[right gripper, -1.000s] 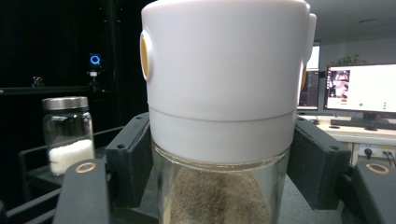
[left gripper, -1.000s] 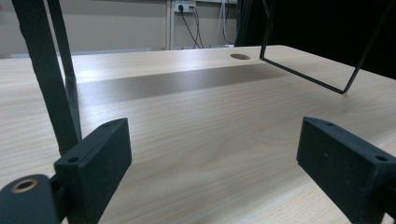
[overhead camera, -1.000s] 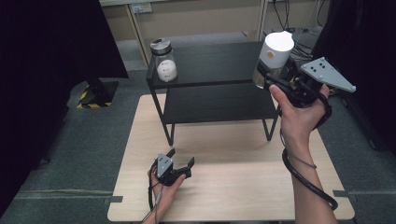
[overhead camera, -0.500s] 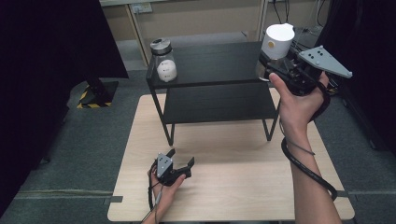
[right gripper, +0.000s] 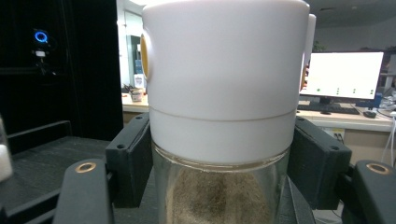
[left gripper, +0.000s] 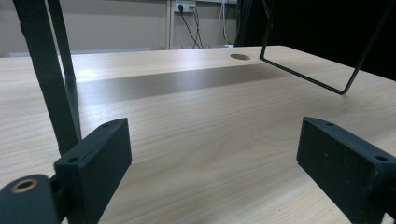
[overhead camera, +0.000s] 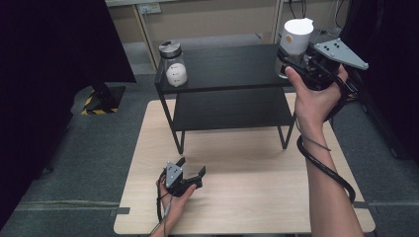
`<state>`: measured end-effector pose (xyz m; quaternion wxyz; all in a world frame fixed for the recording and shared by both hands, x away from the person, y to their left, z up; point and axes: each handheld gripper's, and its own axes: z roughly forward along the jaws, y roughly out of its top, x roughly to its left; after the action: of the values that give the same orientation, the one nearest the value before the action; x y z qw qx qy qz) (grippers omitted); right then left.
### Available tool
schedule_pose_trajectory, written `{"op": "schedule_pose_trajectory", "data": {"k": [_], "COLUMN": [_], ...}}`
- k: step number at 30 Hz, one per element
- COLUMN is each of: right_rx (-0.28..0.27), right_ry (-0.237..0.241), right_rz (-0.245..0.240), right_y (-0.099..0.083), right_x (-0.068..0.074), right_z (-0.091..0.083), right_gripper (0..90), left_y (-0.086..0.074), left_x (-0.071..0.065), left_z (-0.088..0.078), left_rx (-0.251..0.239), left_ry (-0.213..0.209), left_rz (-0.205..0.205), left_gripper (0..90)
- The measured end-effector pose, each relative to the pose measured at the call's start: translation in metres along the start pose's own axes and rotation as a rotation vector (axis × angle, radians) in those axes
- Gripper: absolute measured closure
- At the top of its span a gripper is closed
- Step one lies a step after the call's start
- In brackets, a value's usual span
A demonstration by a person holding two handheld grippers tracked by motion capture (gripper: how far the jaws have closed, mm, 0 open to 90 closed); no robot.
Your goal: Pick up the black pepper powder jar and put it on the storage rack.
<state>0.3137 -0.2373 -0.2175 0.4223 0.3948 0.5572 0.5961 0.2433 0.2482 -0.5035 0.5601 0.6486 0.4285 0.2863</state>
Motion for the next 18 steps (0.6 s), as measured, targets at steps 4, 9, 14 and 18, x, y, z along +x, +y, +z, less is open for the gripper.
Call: {"op": "schedule_pose_trajectory", "data": {"k": [4,9,14,18], "right_rx": [0.011,0.024,0.024,0.027], "right_ry": [-0.011,-0.022,-0.026,-0.029], "right_rz": [0.008,0.019,0.021,0.022], "right_y": [-0.001,-0.003,-0.002,-0.002], "right_x": [-0.001,-0.003,-0.003,-0.003], "right_z": [0.005,0.011,0.014,0.017], "right_gripper": [30.7,30.7,30.6,30.6], "left_y": [0.000,0.000,0.000,0.000], "left_x": [0.000,0.000,0.000,0.000], "left_z": [0.000,0.000,0.000,0.000], "left_rx": [0.001,0.000,0.000,0.000], "left_ry": [-0.001,-0.002,-0.002,-0.002], "left_rz": [-0.001,0.000,0.001,0.002], "left_gripper": [9.3,9.3,9.3,9.3]}}
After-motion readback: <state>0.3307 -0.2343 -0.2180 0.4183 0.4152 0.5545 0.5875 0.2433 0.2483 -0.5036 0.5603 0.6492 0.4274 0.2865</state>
